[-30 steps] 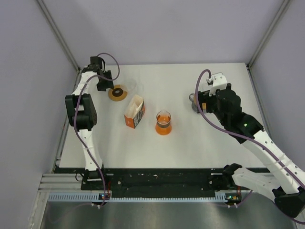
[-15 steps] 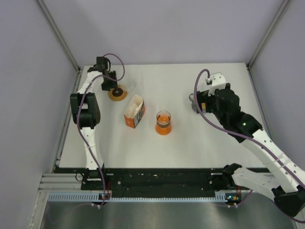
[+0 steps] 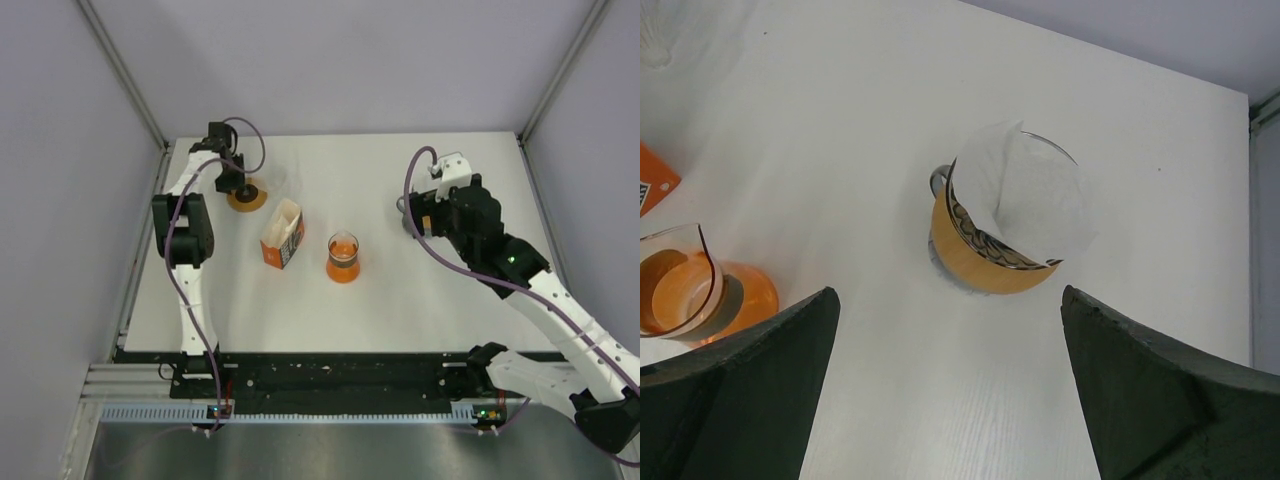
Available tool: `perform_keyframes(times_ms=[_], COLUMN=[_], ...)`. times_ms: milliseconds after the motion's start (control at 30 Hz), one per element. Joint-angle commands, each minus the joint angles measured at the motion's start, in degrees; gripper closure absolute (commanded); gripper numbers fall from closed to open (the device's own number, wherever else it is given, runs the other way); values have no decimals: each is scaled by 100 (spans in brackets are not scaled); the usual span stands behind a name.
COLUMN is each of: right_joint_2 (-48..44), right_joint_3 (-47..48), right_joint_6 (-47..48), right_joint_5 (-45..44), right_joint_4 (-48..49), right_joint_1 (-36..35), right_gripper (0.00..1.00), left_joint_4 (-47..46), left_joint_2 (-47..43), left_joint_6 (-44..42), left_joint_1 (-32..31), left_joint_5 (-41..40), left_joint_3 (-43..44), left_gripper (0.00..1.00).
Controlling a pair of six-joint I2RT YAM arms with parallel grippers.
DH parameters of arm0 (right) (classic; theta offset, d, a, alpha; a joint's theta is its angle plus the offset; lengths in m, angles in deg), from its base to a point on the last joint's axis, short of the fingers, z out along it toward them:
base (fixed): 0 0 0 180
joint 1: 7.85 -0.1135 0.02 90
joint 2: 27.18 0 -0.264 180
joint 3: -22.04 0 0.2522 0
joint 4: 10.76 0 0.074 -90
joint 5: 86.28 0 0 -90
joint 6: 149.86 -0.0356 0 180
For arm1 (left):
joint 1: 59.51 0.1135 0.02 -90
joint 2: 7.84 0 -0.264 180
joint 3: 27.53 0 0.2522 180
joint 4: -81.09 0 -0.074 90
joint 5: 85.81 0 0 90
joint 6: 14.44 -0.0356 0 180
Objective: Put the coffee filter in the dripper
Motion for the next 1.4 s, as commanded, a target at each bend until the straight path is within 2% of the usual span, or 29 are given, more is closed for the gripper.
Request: perform_keyframes(times_ms=[0, 167, 267, 333, 400, 433, 933, 1067, 1233, 1367], right_joint_2=[13, -5, -14, -31, -14, -22, -23, -58, -5, 135], right_joint_3=[147, 138, 165, 165, 173, 173, 156, 235, 331, 454], right_joint_6=[98, 98, 98, 98, 107, 107, 89, 159, 300, 309], right_joint_5=[77, 86, 95, 86, 86, 86, 384, 1121, 2377, 2880], right_joint_4=[117, 117, 108, 99, 108, 99, 38, 38, 46, 55], right_joint_1=[43, 43, 43, 51, 51, 51, 43, 43, 43, 43], right_gripper=[8, 8, 8, 8, 8, 8, 8, 8, 8, 8], left_joint_4=[65, 214, 267, 250, 258, 267, 65, 117, 381, 565], left_joint_2=[219, 535, 685, 667, 641, 597, -1239, -1608, -2118, -2496], left_joint_6=[-156, -288, -314, -323, -306, -288, -534, -569, -683, -639], left_joint_1=[19, 10, 10, 10, 10, 10, 133, 142, 142, 142], left_joint_5=[-296, -340, -419, -376, -279, -235, 29, 143, 1152, 1812], left_joint_3=[187, 442, 530, 495, 495, 504, 381, 398, 416, 434], left_gripper=[56, 55, 60, 74, 96, 100, 100, 100, 100, 100])
